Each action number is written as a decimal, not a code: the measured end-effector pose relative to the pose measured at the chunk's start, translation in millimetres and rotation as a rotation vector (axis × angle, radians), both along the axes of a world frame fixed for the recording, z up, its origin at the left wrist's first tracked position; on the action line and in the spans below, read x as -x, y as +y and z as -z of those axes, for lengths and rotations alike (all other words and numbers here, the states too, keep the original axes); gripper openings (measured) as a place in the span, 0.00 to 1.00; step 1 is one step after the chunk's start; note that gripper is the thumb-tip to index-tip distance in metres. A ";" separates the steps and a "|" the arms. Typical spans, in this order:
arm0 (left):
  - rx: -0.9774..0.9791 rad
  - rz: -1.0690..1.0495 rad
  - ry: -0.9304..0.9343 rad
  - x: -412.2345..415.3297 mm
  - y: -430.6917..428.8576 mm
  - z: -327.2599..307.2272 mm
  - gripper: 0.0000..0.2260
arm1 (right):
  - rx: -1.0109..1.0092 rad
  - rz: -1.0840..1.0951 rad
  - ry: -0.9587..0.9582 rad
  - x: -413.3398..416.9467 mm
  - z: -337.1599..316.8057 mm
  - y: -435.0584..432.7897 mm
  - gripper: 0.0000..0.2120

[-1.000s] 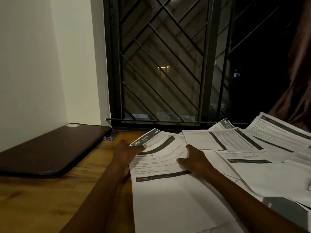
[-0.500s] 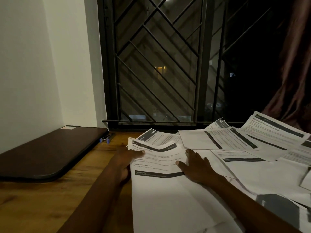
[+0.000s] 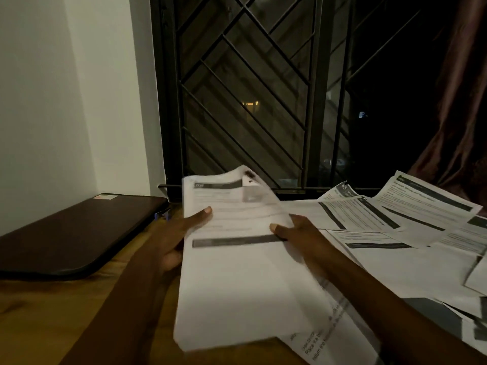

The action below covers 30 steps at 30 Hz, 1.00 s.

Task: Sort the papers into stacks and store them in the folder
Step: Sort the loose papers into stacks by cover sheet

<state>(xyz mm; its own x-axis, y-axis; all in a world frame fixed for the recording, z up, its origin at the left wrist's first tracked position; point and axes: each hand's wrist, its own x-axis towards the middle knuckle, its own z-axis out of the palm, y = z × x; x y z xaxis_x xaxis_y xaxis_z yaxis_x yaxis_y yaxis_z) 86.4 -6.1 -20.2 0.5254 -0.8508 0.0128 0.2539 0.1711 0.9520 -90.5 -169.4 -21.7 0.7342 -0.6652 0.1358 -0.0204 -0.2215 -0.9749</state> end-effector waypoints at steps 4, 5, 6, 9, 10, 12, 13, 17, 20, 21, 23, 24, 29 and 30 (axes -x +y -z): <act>-0.206 -0.056 -0.165 -24.9 7.6 5.9 0.14 | -0.112 -0.213 -0.087 4.7 -6.1 -8.7 0.11; -0.253 -0.127 -0.264 -31.8 10.4 9.3 0.16 | -0.031 -0.201 -0.053 7.1 -5.7 -14.8 0.10; -0.280 -0.228 -0.357 -45.6 15.3 15.0 0.14 | 0.126 -0.143 -0.008 9.8 -5.1 -21.3 0.09; -0.278 -0.547 -0.357 -86.3 30.8 28.8 0.11 | 0.638 -0.044 0.246 16.3 0.5 -33.8 0.21; -0.286 -0.636 -0.334 -94.7 34.0 30.7 0.13 | 0.649 -0.114 0.309 17.2 4.3 -33.8 0.21; -0.285 -0.717 -0.301 -94.5 37.1 29.5 0.15 | 0.607 -0.295 0.398 15.6 8.5 -27.4 0.19; -0.275 -0.720 -0.311 -90.7 36.9 27.5 0.15 | 0.639 -0.357 0.438 13.9 7.8 -21.6 0.20; -0.269 -0.654 -0.320 -73.7 34.6 24.5 0.16 | 0.707 -0.459 0.475 1.0 5.4 -4.3 0.29; -0.226 -0.545 -0.306 -60.8 30.8 20.5 0.13 | 0.849 -0.491 0.514 -1.8 5.0 2.2 0.21; -0.215 -0.503 -0.306 -57.5 27.8 21.0 0.12 | 0.917 -0.484 0.516 -1.2 2.9 2.9 0.16; -0.190 -0.431 -0.257 -52.3 24.5 20.3 0.13 | 0.968 -0.402 0.470 2.0 -3.5 0.4 0.11; -0.195 -0.399 -0.213 -51.4 26.3 20.4 0.14 | 0.957 -0.333 0.415 4.4 -9.0 -1.4 0.10; -0.111 -0.151 -0.030 -42.2 26.1 16.9 0.19 | 0.894 0.077 0.106 0.4 -50.4 -11.1 0.11; -0.101 -0.132 -0.049 -37.7 23.1 16.3 0.19 | 0.911 0.104 0.075 -9.2 -56.3 -9.2 0.13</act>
<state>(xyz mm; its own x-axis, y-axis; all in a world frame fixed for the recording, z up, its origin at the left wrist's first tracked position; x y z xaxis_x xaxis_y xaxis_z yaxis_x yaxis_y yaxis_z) 124.1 17.0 -36.5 0.6334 -0.7728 -0.0408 0.1888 0.1031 0.9766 -81.3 -178.5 34.6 0.7047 -0.3879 0.5941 -0.1396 -0.8968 -0.4199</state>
